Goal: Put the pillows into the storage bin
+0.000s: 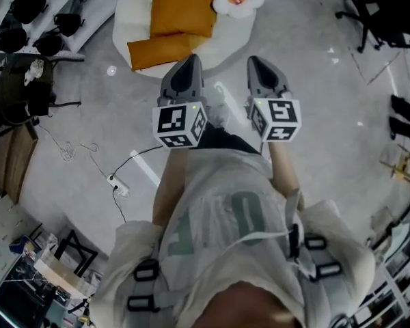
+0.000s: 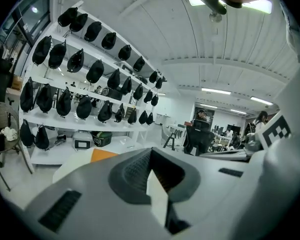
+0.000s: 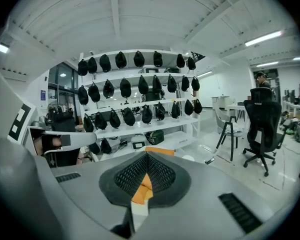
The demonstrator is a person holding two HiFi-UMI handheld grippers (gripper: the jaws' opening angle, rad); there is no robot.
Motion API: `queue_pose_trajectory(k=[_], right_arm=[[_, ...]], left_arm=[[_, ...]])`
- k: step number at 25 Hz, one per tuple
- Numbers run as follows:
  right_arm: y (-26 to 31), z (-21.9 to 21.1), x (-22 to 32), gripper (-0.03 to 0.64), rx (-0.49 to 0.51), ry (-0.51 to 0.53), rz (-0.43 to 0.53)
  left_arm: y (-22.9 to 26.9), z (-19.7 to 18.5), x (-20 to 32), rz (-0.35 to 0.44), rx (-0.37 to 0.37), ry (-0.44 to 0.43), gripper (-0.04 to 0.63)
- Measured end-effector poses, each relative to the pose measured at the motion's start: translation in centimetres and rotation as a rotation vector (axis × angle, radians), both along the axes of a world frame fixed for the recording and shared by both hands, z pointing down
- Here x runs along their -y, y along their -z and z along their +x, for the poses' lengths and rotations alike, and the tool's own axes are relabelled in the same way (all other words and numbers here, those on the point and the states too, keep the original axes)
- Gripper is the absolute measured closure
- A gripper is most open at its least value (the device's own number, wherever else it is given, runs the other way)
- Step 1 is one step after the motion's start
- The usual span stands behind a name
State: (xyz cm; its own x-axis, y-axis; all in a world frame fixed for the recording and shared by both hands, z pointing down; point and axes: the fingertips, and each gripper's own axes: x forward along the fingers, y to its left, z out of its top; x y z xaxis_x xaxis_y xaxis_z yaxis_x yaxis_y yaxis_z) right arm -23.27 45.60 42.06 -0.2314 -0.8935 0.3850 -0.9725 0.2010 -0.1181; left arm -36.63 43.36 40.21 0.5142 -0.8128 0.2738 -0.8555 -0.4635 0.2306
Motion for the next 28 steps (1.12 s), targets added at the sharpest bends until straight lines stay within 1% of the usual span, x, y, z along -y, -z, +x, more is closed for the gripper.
queue_pose_trajectory(k=[3, 7, 12, 17, 21, 28], right_arm=[[-0.2, 1.6, 1.4, 0.609, 0.008, -0.031, -0.014], [0.5, 2.4, 3.9, 0.609, 0.015, -0.056, 0.02], [1.6, 3.4, 6.9, 0.609, -0.002, -0.076, 0.056], [3.1, 4.6, 10.0, 0.609, -0.018, -0.102, 0.084], [3.1, 5.3, 12.1, 0.609, -0.019, -0.124, 0.085], [2.1, 5.7, 14.7, 0.609, -0.037, -0.137, 0.071]], left_arm=[[0.0, 1.1, 1.7, -0.011, -0.001, -0.012, 0.589], [0.3, 1.9, 4.7, -0.013, -0.015, -0.022, 0.589], [0.7, 3.3, 8.6, 0.012, -0.025, -0.052, 0.589], [2.5, 4.7, 12.3, 0.045, -0.043, -0.074, 0.589], [2.7, 5.0, 14.7, 0.049, -0.05, -0.078, 0.589], [1.0, 4.8, 17.6, 0.021, -0.066, -0.064, 0.589]])
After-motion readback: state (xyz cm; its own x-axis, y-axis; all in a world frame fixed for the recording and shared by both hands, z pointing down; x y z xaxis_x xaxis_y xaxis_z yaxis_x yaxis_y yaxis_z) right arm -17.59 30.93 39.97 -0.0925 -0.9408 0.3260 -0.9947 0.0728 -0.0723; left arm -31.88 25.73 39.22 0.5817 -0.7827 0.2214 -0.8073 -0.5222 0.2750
